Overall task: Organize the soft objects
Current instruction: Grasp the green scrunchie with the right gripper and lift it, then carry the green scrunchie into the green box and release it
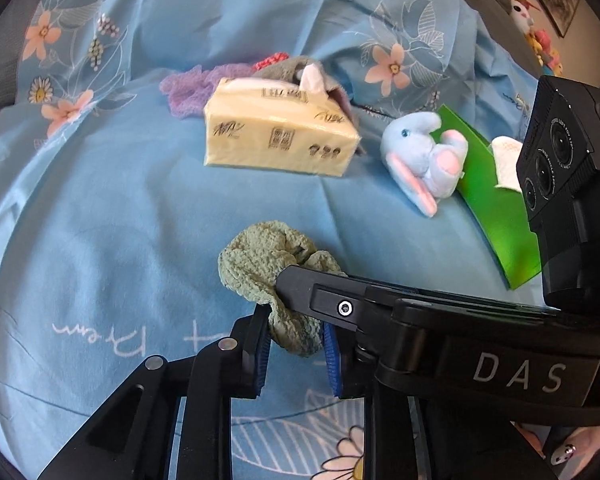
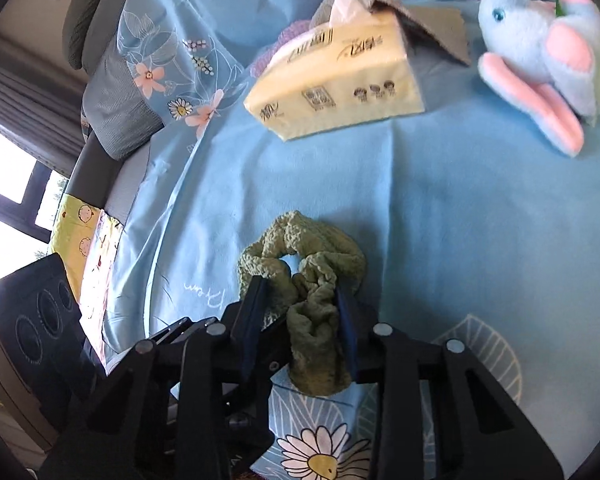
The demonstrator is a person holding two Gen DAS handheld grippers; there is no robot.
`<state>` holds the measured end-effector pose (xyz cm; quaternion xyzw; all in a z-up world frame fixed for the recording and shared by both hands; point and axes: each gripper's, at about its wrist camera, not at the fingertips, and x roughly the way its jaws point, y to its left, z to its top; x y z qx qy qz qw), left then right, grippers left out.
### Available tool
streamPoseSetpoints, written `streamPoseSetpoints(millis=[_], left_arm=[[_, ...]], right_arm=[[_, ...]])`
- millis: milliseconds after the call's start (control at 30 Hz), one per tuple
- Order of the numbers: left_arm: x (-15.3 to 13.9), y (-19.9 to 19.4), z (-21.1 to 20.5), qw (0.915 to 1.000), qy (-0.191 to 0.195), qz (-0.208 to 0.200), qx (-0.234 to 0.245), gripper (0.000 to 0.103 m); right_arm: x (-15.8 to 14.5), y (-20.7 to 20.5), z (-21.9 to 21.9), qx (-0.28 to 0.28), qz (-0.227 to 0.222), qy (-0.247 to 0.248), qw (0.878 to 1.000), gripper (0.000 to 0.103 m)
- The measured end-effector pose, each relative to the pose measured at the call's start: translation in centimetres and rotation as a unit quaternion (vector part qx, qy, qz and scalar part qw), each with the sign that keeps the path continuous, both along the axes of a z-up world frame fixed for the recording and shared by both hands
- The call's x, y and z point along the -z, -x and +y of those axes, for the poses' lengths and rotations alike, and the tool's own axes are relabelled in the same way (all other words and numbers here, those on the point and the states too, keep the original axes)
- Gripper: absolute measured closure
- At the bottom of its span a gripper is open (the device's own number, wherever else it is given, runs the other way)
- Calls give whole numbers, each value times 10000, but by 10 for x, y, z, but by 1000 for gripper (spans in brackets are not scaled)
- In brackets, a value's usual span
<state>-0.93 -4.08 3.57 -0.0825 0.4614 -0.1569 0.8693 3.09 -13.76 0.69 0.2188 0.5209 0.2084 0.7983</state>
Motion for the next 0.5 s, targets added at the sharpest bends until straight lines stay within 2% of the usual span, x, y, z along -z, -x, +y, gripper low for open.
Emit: streamPoseSetpoints(millis=[167, 300, 500], left_arm=[[-30, -3, -22, 9985, -152, -509, 113, 80], [-59, -10, -50, 9953, -137, -898, 330, 80], [-100, -20, -110, 9836, -109, -1560, 897, 80]], right_arm=[[-27, -1, -21, 228, -357, -133, 9990, 72], [-58, 3, -46, 541, -817, -157, 9951, 72], [-103, 13, -105, 1258, -1507, -215, 9803, 72]])
